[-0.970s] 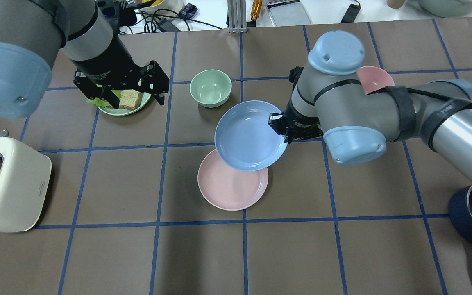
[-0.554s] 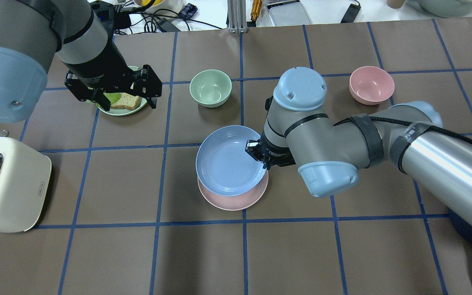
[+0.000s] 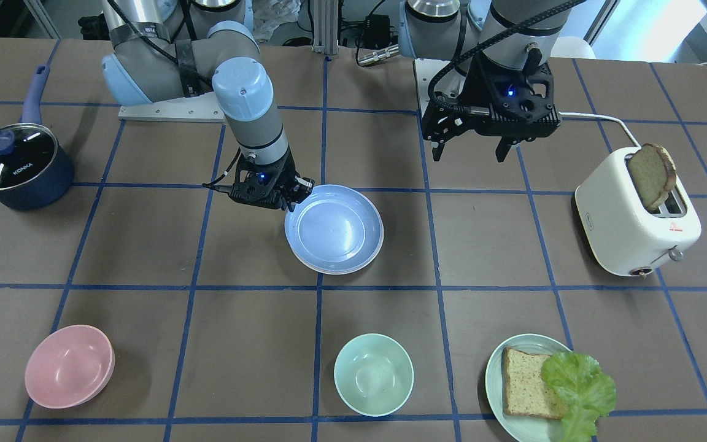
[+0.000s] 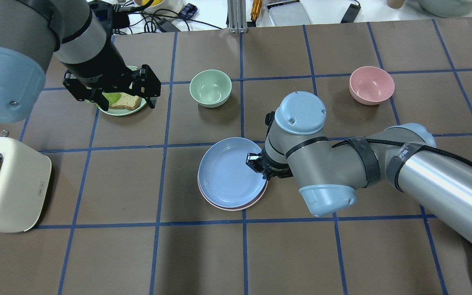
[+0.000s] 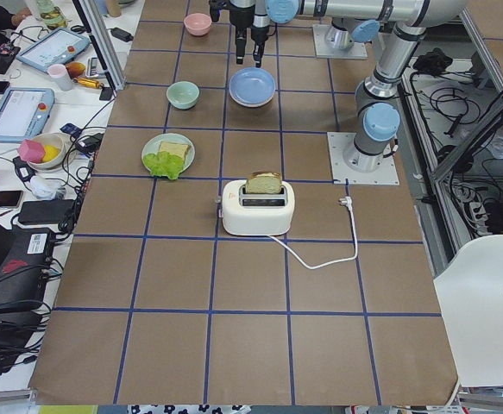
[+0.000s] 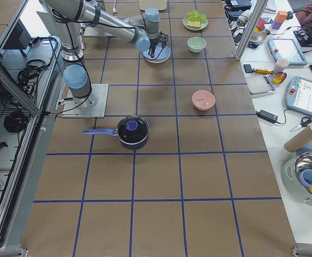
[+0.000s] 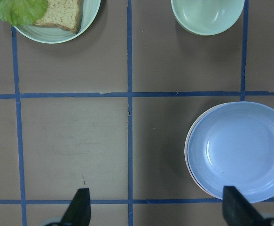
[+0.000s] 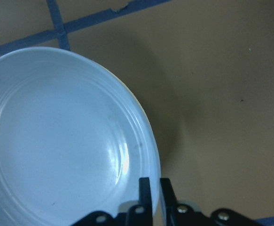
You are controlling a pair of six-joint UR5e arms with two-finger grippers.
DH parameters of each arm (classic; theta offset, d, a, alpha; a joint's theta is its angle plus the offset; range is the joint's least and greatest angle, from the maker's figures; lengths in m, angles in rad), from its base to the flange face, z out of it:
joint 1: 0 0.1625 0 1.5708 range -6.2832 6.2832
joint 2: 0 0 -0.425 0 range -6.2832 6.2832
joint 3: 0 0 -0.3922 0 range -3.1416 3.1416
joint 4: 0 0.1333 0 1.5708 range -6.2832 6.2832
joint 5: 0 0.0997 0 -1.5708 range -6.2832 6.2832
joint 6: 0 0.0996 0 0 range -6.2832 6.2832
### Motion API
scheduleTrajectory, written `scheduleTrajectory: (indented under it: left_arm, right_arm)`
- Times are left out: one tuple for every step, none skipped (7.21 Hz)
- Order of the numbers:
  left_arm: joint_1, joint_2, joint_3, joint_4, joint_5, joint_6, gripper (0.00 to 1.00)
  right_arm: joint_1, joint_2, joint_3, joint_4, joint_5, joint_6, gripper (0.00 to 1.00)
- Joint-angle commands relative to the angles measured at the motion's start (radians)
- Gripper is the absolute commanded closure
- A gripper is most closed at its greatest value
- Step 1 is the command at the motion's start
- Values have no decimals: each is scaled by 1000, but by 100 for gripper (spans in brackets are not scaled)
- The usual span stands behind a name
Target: Stack three plates with pink and blue
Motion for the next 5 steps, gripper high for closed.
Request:
scheduleTrajectory:
  left_arm:
    - [0, 3, 0, 0, 1, -3, 0]
    - [0, 3, 2, 0, 1, -3, 0]
    - [0, 3, 0, 0, 1, -3, 0]
    - [0, 3, 0, 0, 1, -3, 0]
    - [0, 3, 0, 0, 1, -3, 0]
  right_arm:
    - [-3, 6, -9, -67, -4, -7, 0]
    - [-23, 3, -70, -54, -43, -124, 0]
    - [-66, -4, -136, 28, -158, -245, 0]
    - [-132, -6, -225, 145, -168, -324, 0]
    - [-205, -9, -331, 293, -179, -420, 0]
